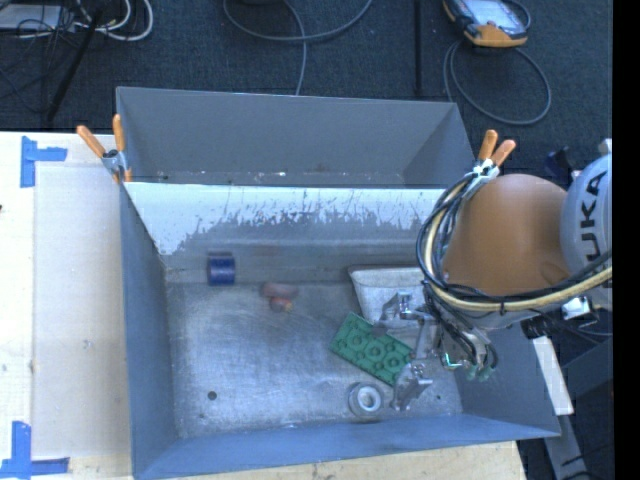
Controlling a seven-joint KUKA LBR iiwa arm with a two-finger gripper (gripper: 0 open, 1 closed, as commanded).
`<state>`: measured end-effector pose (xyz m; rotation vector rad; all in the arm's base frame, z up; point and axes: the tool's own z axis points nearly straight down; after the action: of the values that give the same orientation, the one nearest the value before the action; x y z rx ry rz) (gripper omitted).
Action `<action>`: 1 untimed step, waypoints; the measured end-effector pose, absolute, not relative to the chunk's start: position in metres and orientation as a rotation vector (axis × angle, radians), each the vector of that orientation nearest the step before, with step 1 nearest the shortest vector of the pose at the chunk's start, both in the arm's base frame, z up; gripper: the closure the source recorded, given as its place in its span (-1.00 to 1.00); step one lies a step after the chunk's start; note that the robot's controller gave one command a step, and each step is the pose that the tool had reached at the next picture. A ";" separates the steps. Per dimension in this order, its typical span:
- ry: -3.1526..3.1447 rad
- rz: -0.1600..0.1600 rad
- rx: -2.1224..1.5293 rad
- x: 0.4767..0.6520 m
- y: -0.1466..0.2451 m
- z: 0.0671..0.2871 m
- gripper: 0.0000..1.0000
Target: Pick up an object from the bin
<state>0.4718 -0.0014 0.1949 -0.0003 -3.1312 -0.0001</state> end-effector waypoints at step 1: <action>-3.141 -0.002 -0.126 0.507 -0.042 0.095 -1.00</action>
Offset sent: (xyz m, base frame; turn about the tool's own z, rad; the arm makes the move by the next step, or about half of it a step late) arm 0.0416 -0.0510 -0.1249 0.0925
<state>0.5069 -0.0424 0.0954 -0.1260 -3.1411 -0.0020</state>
